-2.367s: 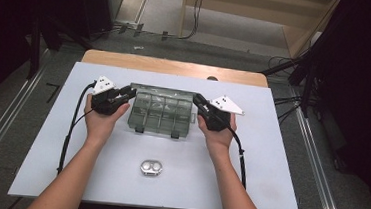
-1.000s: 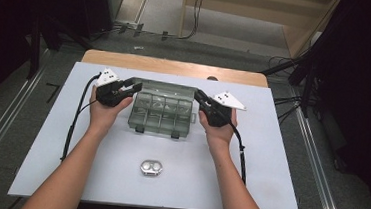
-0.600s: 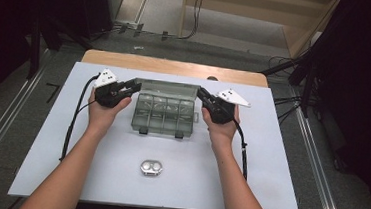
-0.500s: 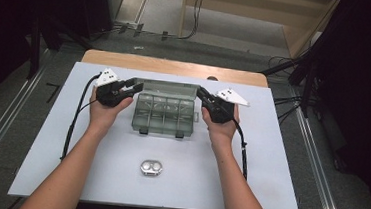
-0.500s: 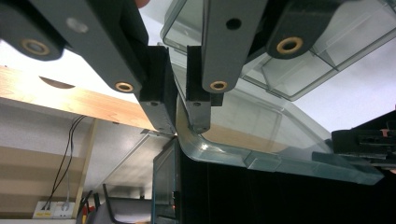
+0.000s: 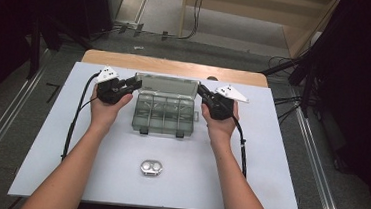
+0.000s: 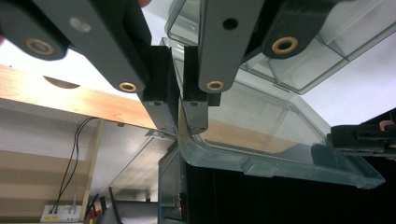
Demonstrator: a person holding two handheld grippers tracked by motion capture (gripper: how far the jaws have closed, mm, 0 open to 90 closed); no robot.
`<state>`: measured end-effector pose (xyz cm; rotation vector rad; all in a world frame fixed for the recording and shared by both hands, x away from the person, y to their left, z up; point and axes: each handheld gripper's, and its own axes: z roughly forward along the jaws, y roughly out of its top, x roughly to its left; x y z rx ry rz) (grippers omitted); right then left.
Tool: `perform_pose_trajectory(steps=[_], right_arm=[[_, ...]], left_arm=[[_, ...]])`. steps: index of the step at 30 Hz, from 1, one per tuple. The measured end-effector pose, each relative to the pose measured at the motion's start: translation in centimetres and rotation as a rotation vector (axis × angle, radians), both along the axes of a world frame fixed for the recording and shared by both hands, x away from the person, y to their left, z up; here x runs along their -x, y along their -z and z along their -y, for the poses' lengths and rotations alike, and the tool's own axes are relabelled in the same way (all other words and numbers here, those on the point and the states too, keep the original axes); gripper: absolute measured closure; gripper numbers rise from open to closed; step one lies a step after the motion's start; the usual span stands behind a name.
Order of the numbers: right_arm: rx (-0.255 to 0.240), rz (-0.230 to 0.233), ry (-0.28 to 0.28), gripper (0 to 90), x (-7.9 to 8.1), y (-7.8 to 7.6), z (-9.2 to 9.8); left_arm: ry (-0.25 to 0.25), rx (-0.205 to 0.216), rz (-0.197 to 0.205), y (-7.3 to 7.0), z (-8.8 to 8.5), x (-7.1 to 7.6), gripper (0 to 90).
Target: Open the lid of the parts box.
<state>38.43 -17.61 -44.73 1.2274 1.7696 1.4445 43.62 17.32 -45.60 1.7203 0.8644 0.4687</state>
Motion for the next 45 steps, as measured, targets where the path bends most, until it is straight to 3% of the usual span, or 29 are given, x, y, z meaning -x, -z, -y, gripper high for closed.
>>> perform_pose_trajectory(steps=[5, 10, 22, 27, 36, 39, 42, 45], right_arm=[[0.005, -0.001, 0.010, 83.5, -0.5, -0.2, -0.1], [-0.004, -0.007, 0.012, 84.1, -1.1, -0.2, 0.0], [-0.027, -0.018, 0.026, 84.5, -2.6, -0.3, 0.0], [-0.023, -0.021, 0.029, 84.6, -3.1, -0.3, 0.0], [-0.020, -0.026, 0.031, 84.4, -4.0, -0.3, 0.1], [-0.001, -0.034, 0.048, 80.8, -4.5, 0.0, 0.0], [-0.027, -0.045, 0.049, 79.5, -5.0, 0.4, 0.1], [-0.020, -0.066, 0.054, 78.5, -5.2, 0.9, 0.0]], left_arm=[[-0.023, 0.011, -0.028, 0.4, 0.0, -0.3, 75.0], [-0.048, 0.015, -0.032, 0.7, 0.2, -0.4, 76.1], [-0.108, -0.041, -0.081, 2.8, 0.8, -0.9, 80.5], [-0.130, -0.041, -0.078, 3.3, 1.2, -1.2, 78.7], [-0.161, -0.104, -0.043, 3.6, 1.8, -1.2, 83.3], [-0.176, -0.099, -0.048, 3.6, 1.9, -1.3, 83.9], [-0.185, -0.094, -0.053, 3.6, 2.0, -1.3, 84.3], [-0.189, -0.080, -0.065, 3.7, 1.9, -1.5, 84.5]])
